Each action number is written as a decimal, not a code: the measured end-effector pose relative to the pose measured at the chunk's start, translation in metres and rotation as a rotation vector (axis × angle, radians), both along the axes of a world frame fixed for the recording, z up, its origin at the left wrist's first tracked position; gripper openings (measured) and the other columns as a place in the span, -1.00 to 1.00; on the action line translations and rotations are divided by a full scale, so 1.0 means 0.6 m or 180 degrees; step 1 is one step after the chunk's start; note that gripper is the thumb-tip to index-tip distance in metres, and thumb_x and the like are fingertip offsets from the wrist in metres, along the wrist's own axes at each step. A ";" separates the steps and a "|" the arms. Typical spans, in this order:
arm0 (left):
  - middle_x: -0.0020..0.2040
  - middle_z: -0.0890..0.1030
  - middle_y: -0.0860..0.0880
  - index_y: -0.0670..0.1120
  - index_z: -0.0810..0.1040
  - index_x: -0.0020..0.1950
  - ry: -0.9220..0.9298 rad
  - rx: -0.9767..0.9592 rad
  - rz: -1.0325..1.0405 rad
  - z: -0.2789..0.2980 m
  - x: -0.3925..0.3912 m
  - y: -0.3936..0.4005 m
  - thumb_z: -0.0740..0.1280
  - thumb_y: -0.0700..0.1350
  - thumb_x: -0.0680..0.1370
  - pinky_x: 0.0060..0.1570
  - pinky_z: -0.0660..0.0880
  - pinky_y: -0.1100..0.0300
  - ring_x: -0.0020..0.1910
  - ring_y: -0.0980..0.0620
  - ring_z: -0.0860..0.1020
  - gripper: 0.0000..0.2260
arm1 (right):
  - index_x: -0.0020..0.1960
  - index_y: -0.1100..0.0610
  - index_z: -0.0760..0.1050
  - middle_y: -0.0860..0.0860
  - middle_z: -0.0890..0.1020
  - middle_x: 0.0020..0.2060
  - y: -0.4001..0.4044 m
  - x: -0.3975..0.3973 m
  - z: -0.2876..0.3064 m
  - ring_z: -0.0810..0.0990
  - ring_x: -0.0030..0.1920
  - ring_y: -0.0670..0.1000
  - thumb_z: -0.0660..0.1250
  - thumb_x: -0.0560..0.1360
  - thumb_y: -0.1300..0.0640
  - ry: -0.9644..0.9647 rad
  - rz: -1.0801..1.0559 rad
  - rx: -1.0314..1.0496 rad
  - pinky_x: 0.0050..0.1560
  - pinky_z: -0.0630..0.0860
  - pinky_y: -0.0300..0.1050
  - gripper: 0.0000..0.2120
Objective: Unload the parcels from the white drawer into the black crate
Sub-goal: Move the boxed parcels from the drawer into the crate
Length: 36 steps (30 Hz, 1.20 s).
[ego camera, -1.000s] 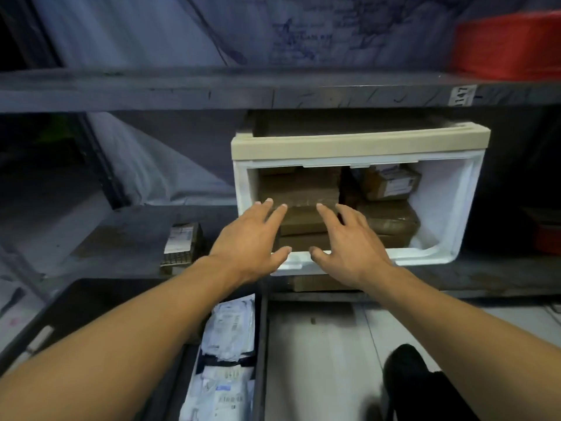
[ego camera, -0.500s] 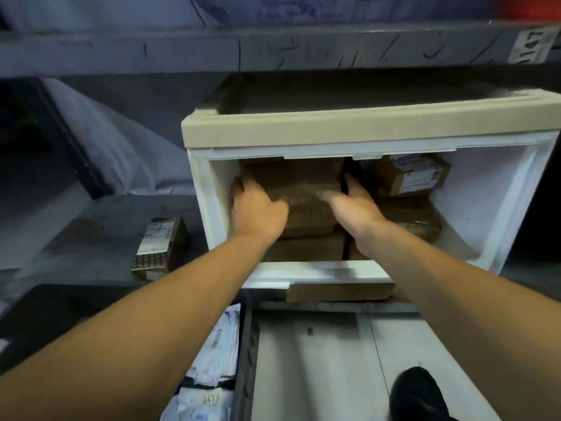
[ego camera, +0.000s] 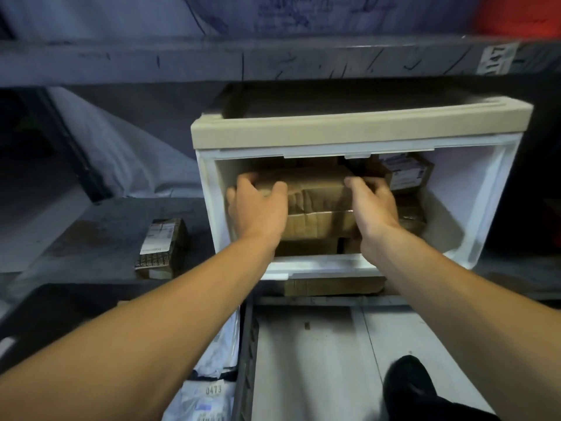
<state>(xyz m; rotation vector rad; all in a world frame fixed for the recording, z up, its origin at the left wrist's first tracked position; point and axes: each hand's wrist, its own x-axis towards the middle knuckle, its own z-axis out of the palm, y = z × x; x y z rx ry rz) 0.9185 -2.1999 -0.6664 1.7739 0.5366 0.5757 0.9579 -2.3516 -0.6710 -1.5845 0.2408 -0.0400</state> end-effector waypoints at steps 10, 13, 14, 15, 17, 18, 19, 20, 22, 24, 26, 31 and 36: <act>0.25 0.57 -0.01 0.16 0.45 0.39 0.0366 -0.1615 -0.0699 0.011 -0.082 -0.006 0.41 0.01 0.55 0.24 0.47 -0.28 0.23 -0.11 0.52 -0.59 | 0.08 -0.08 0.49 0.05 0.57 0.10 -0.051 -0.102 0.039 0.53 0.16 0.13 0.40 0.31 -0.10 0.0197 0.0136 0.0138 0.28 0.48 0.29 -0.64; 0.37 0.51 -0.01 0.21 0.38 0.44 0.0545 -0.1862 -0.0996 0.013 -0.101 0.007 0.42 0.03 0.54 0.14 0.47 -0.41 0.32 -0.20 0.47 -0.51 | 0.11 -0.05 0.48 0.08 0.57 0.10 -0.057 -0.116 0.041 0.53 0.18 0.15 0.40 0.21 -0.10 0.0310 0.0436 0.0216 0.24 0.48 0.25 -0.52; 0.36 0.53 -0.01 0.20 0.39 0.44 0.0556 -0.1874 -0.1011 0.008 -0.107 0.013 0.43 0.03 0.54 0.11 0.52 -0.36 0.29 -0.18 0.51 -0.51 | 0.11 -0.02 0.48 0.08 0.57 0.06 -0.057 -0.120 0.042 0.52 0.15 0.14 0.39 0.25 -0.08 0.0338 0.0572 0.0233 0.19 0.49 0.23 -0.56; 0.33 0.56 -0.02 0.17 0.40 0.44 0.0538 -0.1872 -0.1000 0.002 -0.113 0.018 0.43 0.02 0.54 0.09 0.55 -0.30 0.24 -0.14 0.55 -0.51 | 0.09 0.01 0.49 0.07 0.57 0.01 -0.058 -0.121 0.042 0.52 0.11 0.12 0.38 0.31 -0.05 0.0359 0.0698 0.0232 0.15 0.49 0.21 -0.63; 0.23 0.62 -0.04 0.09 0.42 0.45 0.0480 -0.1924 -0.0964 -0.011 -0.121 0.030 0.44 -0.01 0.54 0.10 0.57 -0.26 0.14 -0.10 0.62 -0.51 | 0.03 0.04 0.51 0.05 0.57 -0.08 -0.056 -0.122 0.042 0.54 0.06 0.08 0.36 0.47 0.01 0.0367 0.0802 0.0248 0.13 0.51 0.18 -0.82; 0.16 0.64 -0.04 0.04 0.44 0.43 0.0446 -0.1936 -0.0956 -0.015 -0.124 0.034 0.44 -0.02 0.54 0.11 0.57 -0.24 0.10 -0.08 0.63 -0.54 | 0.04 0.04 0.53 0.04 0.59 -0.07 -0.056 -0.122 0.041 0.56 0.06 0.06 0.35 0.52 0.01 0.0388 0.0804 0.0252 0.14 0.52 0.18 -0.85; 0.08 0.65 -0.04 -0.01 0.47 0.37 0.0397 -0.1911 -0.0956 -0.018 -0.125 0.037 0.44 -0.04 0.54 0.11 0.58 -0.22 0.06 -0.06 0.64 -0.59 | 0.12 0.04 0.55 0.04 0.62 0.00 -0.055 -0.124 0.038 0.58 0.10 0.07 0.36 0.54 -0.03 0.0425 0.0798 0.0267 0.12 0.55 0.17 -0.79; -0.01 0.66 -0.02 -0.04 0.51 0.28 0.0342 -0.1893 -0.0971 -0.019 -0.126 0.040 0.44 -0.07 0.54 0.09 0.60 -0.18 0.00 -0.04 0.65 -0.67 | 0.21 0.02 0.54 0.05 0.64 0.07 -0.055 -0.125 0.035 0.60 0.13 0.08 0.37 0.55 -0.08 0.0468 0.0775 0.0317 0.06 0.57 0.15 -0.71; -0.19 0.65 0.03 -0.03 0.55 0.07 0.0262 -0.1922 -0.1050 -0.017 -0.129 0.044 0.43 -0.12 0.54 0.01 0.60 -0.09 -0.11 0.00 0.64 -0.86 | 0.29 -0.01 0.53 0.06 0.67 0.12 -0.057 -0.129 0.030 0.63 0.14 0.11 0.36 0.56 -0.15 0.0513 0.0734 0.0429 0.03 0.58 0.13 -0.63; -0.31 0.64 0.07 0.01 0.55 -0.06 0.0229 -0.1897 -0.1110 -0.015 -0.133 0.047 0.43 -0.13 0.54 -0.03 0.58 -0.04 -0.15 0.00 0.62 -0.92 | 0.28 -0.02 0.53 0.08 0.70 0.09 -0.060 -0.133 0.025 0.64 0.14 0.13 0.35 0.56 -0.17 0.0580 0.0773 0.0556 0.15 0.58 0.18 -0.64; -0.32 0.63 0.05 0.00 0.56 -0.07 0.0183 -0.1931 -0.1061 -0.016 -0.138 0.051 0.44 -0.12 0.54 -0.03 0.57 -0.02 -0.11 -0.02 0.61 -0.93 | 0.27 -0.01 0.53 0.12 0.72 0.04 -0.061 -0.136 0.023 0.67 0.12 0.16 0.36 0.56 -0.16 0.0644 0.0891 0.0632 0.20 0.57 0.22 -0.64; 0.00 0.66 -0.11 -0.11 0.57 0.19 -0.0051 -0.2228 -0.0685 -0.017 -0.143 0.054 0.51 -0.07 0.51 0.11 0.64 -0.09 0.04 -0.07 0.67 -0.70 | 0.32 -0.01 0.47 0.19 0.65 0.10 -0.051 -0.150 0.022 0.65 0.10 0.20 0.34 0.56 -0.11 0.0719 0.1056 0.0775 0.02 0.63 0.17 -0.63; 0.10 0.69 -0.12 -0.10 0.45 0.34 0.0000 -0.2321 -0.0405 -0.034 -0.150 0.043 0.53 0.07 0.47 0.18 0.55 -0.24 0.08 -0.09 0.67 -0.47 | 0.41 -0.02 0.39 0.18 0.61 0.21 -0.044 -0.163 0.008 0.63 0.17 0.24 0.34 0.57 -0.03 0.0800 0.1274 0.0928 -0.05 0.66 0.22 -0.56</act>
